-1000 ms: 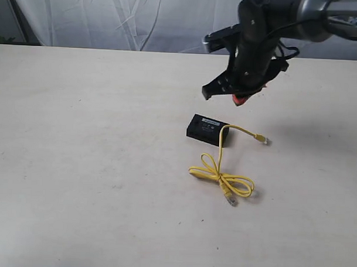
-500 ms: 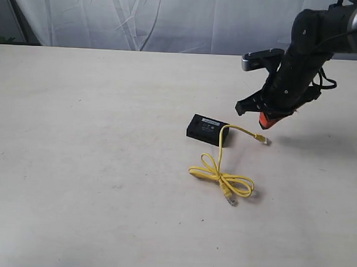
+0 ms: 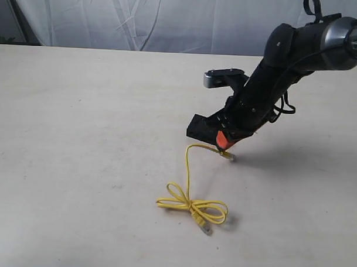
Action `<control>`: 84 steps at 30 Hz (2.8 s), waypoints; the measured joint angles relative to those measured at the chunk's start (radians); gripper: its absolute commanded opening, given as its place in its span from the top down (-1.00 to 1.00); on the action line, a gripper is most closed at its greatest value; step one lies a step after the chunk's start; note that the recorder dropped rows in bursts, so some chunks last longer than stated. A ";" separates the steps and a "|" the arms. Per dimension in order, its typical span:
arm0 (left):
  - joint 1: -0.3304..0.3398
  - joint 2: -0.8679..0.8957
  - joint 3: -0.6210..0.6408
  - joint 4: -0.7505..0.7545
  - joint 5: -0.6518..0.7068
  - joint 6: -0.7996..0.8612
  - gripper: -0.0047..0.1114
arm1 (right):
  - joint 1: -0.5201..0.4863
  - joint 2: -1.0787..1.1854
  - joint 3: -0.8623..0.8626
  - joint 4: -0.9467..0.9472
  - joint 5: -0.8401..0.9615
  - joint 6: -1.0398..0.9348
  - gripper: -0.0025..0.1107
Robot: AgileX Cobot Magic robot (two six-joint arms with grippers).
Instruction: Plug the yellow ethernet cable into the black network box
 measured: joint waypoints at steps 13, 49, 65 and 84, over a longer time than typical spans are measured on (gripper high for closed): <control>0.000 0.000 0.000 0.000 0.000 0.000 0.92 | 0.036 -0.036 -0.052 0.101 0.034 -0.004 0.96; 0.000 0.000 0.000 0.000 0.000 0.000 0.92 | 0.364 0.015 -0.082 -0.121 0.002 0.073 0.96; 0.000 0.000 0.000 0.000 0.000 0.000 0.92 | 0.351 0.006 -0.082 -0.122 -0.065 0.103 0.96; 0.000 0.000 0.000 0.000 0.000 0.000 0.92 | 0.044 -0.125 -0.082 -0.151 -0.038 0.122 0.96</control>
